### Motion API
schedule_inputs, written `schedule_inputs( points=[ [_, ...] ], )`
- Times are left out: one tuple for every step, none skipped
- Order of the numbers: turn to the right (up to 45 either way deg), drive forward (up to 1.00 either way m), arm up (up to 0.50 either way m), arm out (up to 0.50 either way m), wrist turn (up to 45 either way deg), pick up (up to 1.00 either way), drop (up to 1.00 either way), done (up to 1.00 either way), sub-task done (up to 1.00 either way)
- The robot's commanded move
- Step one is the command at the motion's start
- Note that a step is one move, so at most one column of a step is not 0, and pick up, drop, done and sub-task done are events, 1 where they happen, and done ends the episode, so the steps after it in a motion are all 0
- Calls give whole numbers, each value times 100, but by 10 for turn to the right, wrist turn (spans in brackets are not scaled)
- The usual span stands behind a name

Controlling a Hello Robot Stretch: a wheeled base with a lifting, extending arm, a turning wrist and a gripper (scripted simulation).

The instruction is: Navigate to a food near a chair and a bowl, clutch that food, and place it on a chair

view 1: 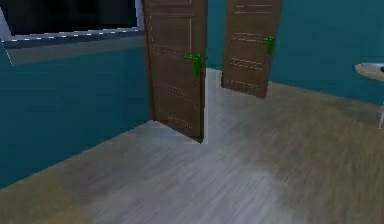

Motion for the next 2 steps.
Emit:
schedule_inputs(
  points=[
    [-450, 0, 0, 0, 0, 0, 0, 0, 0],
    [0, 65, 0, 0, 0, 0, 0, 0, 0]
  ],
)
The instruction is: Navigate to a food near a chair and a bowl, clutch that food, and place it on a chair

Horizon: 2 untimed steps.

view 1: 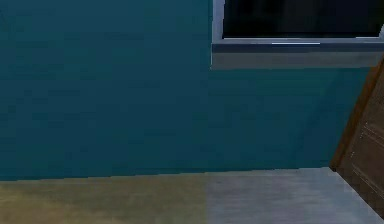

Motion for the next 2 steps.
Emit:
schedule_inputs(
  points=[
    [-150, 0, 0, 0, 0, 0, 0, 0, 0],
    [0, 85, 0, 0, 0, 0, 0, 0, 0]
  ],
)
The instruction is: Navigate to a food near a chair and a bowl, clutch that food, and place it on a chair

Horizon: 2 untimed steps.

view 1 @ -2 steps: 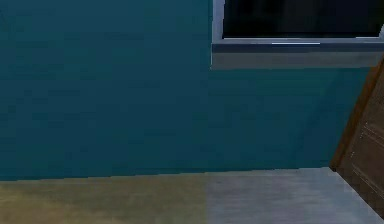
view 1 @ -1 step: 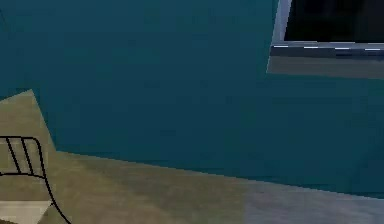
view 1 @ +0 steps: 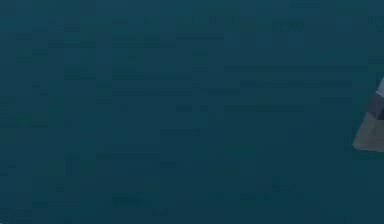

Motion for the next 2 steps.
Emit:
schedule_inputs(
  points=[
    [-450, 0, 0, 0, 0, 0, 0, 0, 0],
    [-450, 0, 0, 0, 0, 0, 0, 0, 0]
  ],
)
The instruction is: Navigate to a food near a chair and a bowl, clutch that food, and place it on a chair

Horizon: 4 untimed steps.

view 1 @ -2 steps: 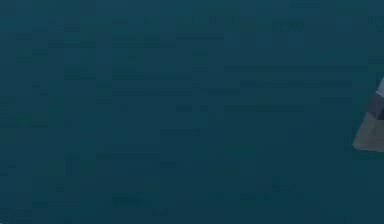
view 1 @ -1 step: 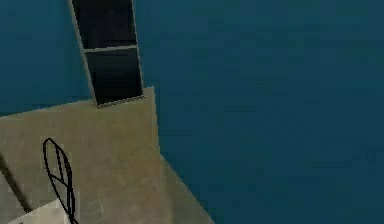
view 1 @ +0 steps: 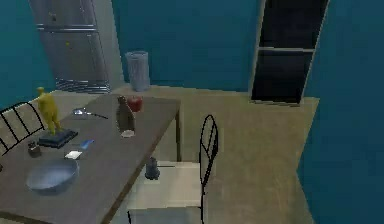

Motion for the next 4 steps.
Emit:
schedule_inputs(
  points=[
    [-450, 0, 0, 0, 0, 0, 0, 0, 0],
    [-420, 0, 0, 0, 0, 0, 0, 0, 0],
    [0, 80, 0, 0, 0, 0, 0, 0, 0],
    [0, 25, 0, 0, 0, 0, 0, 0, 0]
  ],
)
